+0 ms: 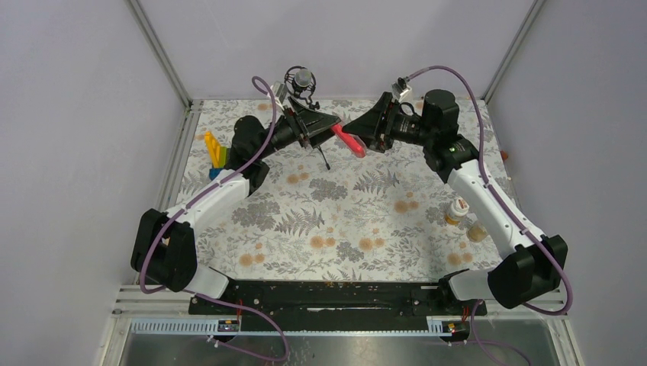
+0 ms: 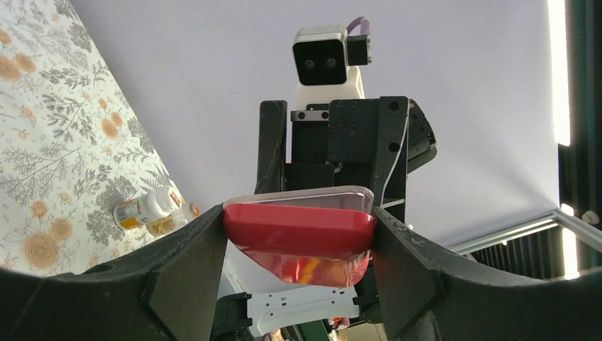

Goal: Sort the pills into containers

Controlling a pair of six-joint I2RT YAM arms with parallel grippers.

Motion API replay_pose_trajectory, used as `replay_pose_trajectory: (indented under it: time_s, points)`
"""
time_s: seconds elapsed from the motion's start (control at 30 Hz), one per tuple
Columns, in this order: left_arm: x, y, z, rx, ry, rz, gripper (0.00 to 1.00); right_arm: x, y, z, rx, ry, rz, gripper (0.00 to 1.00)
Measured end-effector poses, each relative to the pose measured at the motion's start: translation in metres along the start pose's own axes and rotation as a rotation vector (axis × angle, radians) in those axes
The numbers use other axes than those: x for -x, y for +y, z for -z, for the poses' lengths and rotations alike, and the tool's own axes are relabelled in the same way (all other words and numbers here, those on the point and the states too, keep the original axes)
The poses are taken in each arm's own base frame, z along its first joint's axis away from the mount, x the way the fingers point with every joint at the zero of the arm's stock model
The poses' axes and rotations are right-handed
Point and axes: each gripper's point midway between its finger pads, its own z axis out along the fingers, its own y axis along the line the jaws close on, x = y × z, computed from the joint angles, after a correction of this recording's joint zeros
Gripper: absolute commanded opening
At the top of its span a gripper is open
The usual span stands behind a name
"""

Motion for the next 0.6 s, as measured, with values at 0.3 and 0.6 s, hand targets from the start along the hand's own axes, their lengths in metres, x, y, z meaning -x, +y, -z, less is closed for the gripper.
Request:
replay_pose_trajectory:
  time_s: [0.3, 0.6]
  points:
    - [-0.003, 0.0026, -0.001, 0.012, 0.007, 0.022, 0.0, 0.0016, -0.002, 0.0052, -0.027, -0.046, 0.013, 0.04]
    - [-0.004, -0.002, 0.0044, 0.001, -0.009, -0.019, 0.0, 0.0073, 0.0027, 0.0048, -0.009, -0.078, -0.019, 0.0]
